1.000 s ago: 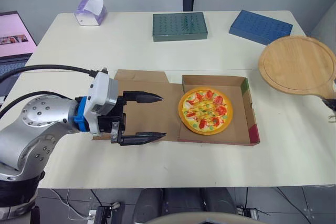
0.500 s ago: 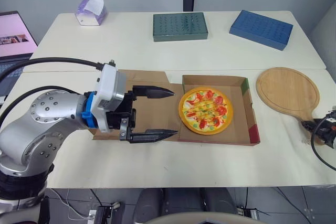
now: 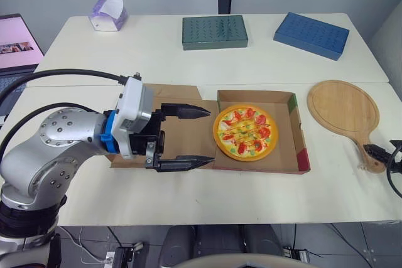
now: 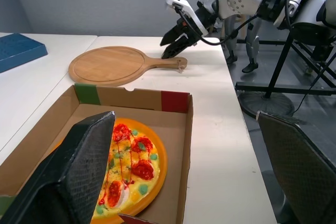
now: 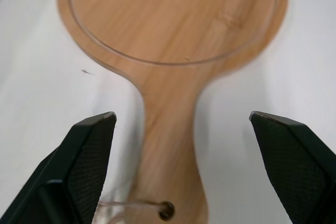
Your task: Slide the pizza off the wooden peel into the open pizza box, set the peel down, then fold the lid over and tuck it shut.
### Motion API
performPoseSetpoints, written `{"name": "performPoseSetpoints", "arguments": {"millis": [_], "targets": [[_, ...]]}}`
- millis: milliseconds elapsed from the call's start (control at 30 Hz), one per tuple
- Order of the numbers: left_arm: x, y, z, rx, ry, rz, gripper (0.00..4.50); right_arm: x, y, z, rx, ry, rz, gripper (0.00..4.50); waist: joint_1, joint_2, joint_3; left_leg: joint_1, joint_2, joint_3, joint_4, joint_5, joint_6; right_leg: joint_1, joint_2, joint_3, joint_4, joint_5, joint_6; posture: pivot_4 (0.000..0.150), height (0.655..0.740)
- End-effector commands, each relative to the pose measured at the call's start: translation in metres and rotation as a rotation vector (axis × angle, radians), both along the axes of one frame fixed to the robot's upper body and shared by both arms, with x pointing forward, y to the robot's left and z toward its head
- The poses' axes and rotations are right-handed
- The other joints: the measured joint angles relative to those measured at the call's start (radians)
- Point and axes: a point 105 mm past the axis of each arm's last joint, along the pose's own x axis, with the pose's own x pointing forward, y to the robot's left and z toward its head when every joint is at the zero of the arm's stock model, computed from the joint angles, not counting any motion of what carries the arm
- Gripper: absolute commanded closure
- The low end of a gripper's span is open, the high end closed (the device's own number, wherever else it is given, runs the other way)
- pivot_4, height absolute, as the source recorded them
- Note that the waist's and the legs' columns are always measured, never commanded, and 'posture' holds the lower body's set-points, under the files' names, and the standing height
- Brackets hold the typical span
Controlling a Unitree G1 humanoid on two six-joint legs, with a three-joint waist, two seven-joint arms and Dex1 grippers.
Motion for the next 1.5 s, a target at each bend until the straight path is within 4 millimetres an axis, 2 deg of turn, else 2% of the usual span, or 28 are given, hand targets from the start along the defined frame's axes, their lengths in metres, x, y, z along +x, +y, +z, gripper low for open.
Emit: {"name": "performPoseSetpoints", "arguments": {"millis": [33, 167, 233, 433, 667, 800, 900, 1000, 1100, 1267, 1500], "targets": [[-0.003, 0.005, 0.009, -0.011, -0.051, 0.023, 0.00, 0.011, 0.009, 0.047, -0.094, -0.141, 0.100, 0.06, 0.000, 0.000, 0.000, 0.000, 0.000, 0.000, 0.000, 0.000, 0.000, 0.000, 0.000, 0.000, 0.000, 0.000, 0.000, 0.150, 0.7400], [-0.002, 0.012, 0.007, -0.040, -0.019, 0.098, 0.00, 0.028, 0.025, 0.074, -0.155, -0.218, 0.204, 0.06, 0.000, -0.001, 0.000, 0.000, 0.000, 0.000, 0.000, 0.000, 0.000, 0.000, 0.000, 0.000, 0.000, 0.000, 0.000, 0.150, 0.7400], [-0.001, 0.018, 0.004, -0.088, 0.021, 0.181, 0.00, 0.039, 0.040, 0.087, -0.192, -0.269, 0.278, 0.06, -0.003, -0.001, 0.000, 0.000, 0.000, -0.001, 0.000, 0.000, 0.000, 0.000, 0.000, -0.001, 0.000, 0.000, 0.000, 0.150, 0.7400], [-0.012, 0.043, -0.024, -0.172, 0.193, 0.414, 0.00, 0.056, 0.111, 0.106, -0.230, -0.399, 0.616, 0.06, -0.006, -0.001, 0.000, 0.000, 0.001, 0.000, 0.000, 0.000, 0.000, -0.001, 0.000, 0.000, 0.000, 0.000, 0.000, 0.150, 0.7400], [-0.033, 0.081, -0.051, -0.437, 0.492, 0.730, 0.00, 0.047, 0.189, 0.111, -0.164, -0.349, 1.074, 0.06, 0.004, -0.001, 0.001, 0.000, 0.001, -0.001, 0.000, 0.000, 0.000, 0.000, -0.001, -0.001, -0.001, 0.000, 0.000, 0.150, 0.7400], [-0.045, 0.108, -0.071, -0.597, 0.691, 0.925, 0.00, 0.041, 0.216, 0.112, -0.152, -0.330, 1.231, 0.06, 0.008, -0.003, 0.000, 0.000, 0.001, -0.002, 0.000, 0.000, 0.000, 0.000, -0.001, -0.001, -0.001, 0.000, 0.000, 0.150, 0.7400], [-0.062, 0.127, -0.089, -0.803, 0.871, 1.081, 0.00, 0.036, 0.235, 0.111, -0.136, -0.325, 1.329, 0.06, 0.008, -0.003, 0.000, -0.001, 0.001, -0.001, 0.000, 0.000, 0.000, 0.000, -0.001, -0.001, -0.002, 0.000, 0.000, 0.150, 0.7400], [-0.075, 0.133, -0.108, -0.935, 1.014, 1.202, 0.00, 0.035, 0.243, 0.109, -0.129, -0.319, 1.360, 0.06, 0.008, -0.005, -0.001, -0.002, 0.000, -0.001, 0.000, 0.000, 0.000, 0.000, -0.002, -0.001, -0.004, 0.000, 0.000, 0.150, 0.7400], [-0.076, 0.138, -0.124, -1.014, 1.101, 1.302, 0.00, 0.035, 0.244, 0.108, -0.130, -0.311, 1.365, 0.06, 0.019, -0.005, 0.000, -0.002, 0.000, -0.002, 0.000, 0.000, 0.000, 0.000, -0.002, -0.002, -0.005, 0.000, 0.000, 0.150, 0.7400], [-0.053, 0.147, -0.141, -1.109, 1.156, 1.426, 0.00, 0.037, 0.247, 0.112, -0.127, -0.312, 1.365, 0.06, 0.023, -0.006, -0.001, -0.002, 0.000, -0.002, 0.000, 0.000, 0.000, 0.000, -0.002, -0.002, -0.006, 0.000, -0.001, 0.150, 0.7400], [-0.028, 0.139, -0.151, -1.117, 1.223, 1.441, 0.00, 0.039, 0.246, 0.115, -0.129, -0.313, 1.360, 0.06, 0.027, -0.006, -0.004, -0.002, 0.000, -0.001, 0.000, 0.000, 0.000, 0.000, -0.002, -0.001, -0.005, 0.000, 0.000, 0.150, 0.7400]]}}
